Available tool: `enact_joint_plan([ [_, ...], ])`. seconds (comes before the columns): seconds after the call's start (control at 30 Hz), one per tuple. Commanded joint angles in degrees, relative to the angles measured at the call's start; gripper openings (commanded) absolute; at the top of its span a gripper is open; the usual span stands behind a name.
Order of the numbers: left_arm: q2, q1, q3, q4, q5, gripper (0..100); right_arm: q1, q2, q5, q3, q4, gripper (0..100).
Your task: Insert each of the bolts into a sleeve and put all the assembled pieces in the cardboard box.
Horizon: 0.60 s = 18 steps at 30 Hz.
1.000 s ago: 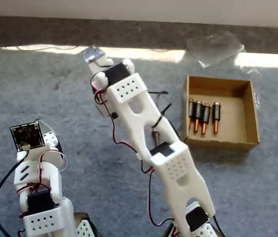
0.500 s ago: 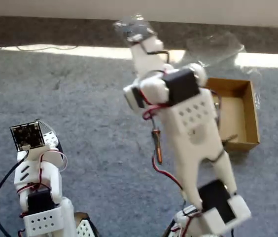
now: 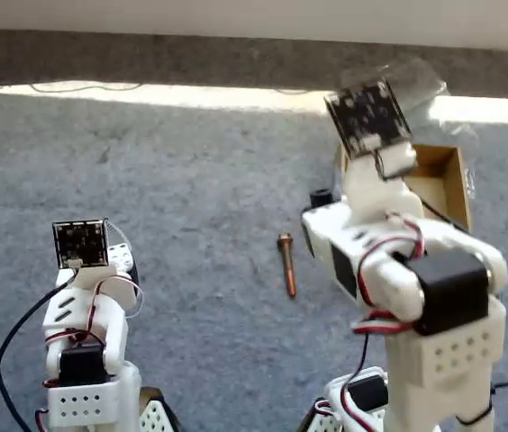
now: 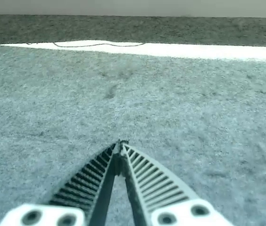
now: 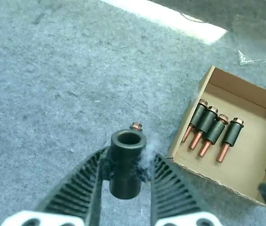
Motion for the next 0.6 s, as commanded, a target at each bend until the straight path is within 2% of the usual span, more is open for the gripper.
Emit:
enact_joint_plan([
  [0.0, -0.57, 1.01, 1.10, 0.70, -0.35, 1, 0.92, -7.96, 0.62, 5.14, -0.04, 0.4],
  [0.2, -0.57, 0.84, -0.31, 3.69, -0.79, 2, 1.10, -20.70, 0.62, 20.26, -6.02, 0.4],
  [0.3, -0.57, 1.45, -1.80, 7.74, -4.75, 6, 1.10, -26.33, 0.62, 28.79, -9.63, 0.4],
  [0.5, -0.48, 5.58, -6.20, 13.80, -5.19, 6, 1.10, -35.91, 0.70, 44.35, -16.31, 0.4],
  [0.57, -0.40, 7.16, -7.78, 16.00, -5.19, 6, 1.19, -39.08, 3.34, 47.52, -17.36, 0.4],
])
